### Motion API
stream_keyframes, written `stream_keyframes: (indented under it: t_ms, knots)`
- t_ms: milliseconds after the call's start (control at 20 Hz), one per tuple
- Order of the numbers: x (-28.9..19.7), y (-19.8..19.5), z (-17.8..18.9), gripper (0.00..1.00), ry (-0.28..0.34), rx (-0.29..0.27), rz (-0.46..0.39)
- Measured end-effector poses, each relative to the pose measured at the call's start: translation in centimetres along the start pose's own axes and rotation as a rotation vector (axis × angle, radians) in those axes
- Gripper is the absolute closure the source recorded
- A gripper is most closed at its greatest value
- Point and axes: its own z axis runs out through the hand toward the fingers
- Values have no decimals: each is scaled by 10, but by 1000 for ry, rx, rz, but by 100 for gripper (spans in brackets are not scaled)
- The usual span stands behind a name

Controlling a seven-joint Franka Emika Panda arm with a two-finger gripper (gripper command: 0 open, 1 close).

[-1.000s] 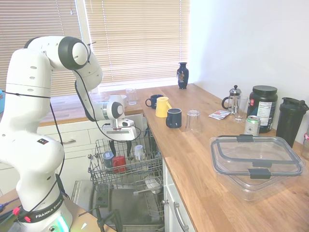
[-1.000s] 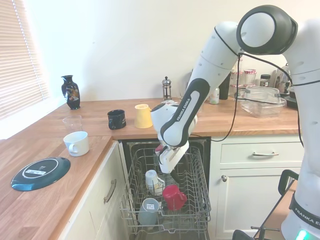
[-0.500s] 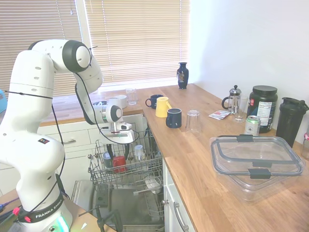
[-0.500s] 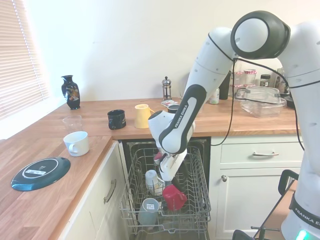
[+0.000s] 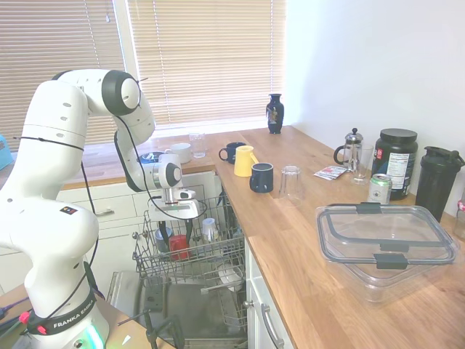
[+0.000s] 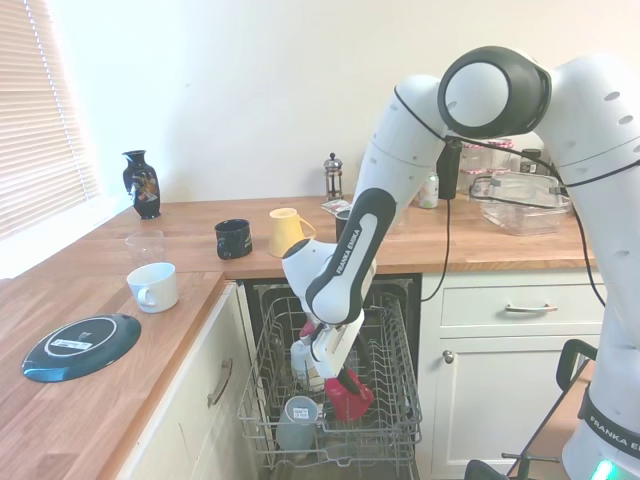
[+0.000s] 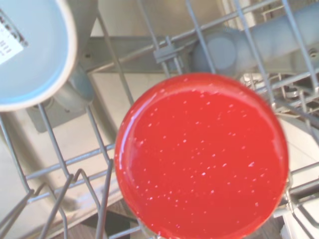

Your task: Unload a mug from dishwasher

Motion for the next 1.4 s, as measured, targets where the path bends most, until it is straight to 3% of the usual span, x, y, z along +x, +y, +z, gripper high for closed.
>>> stream_keyframes:
  t_ms: [700,750,1400]
  knots:
    - [0,-19,14,0,-32,-30,-83]
    - [0,-19,16,100,-34,-31,-86]
    - [10,-8,23,100,-62,-10,-130]
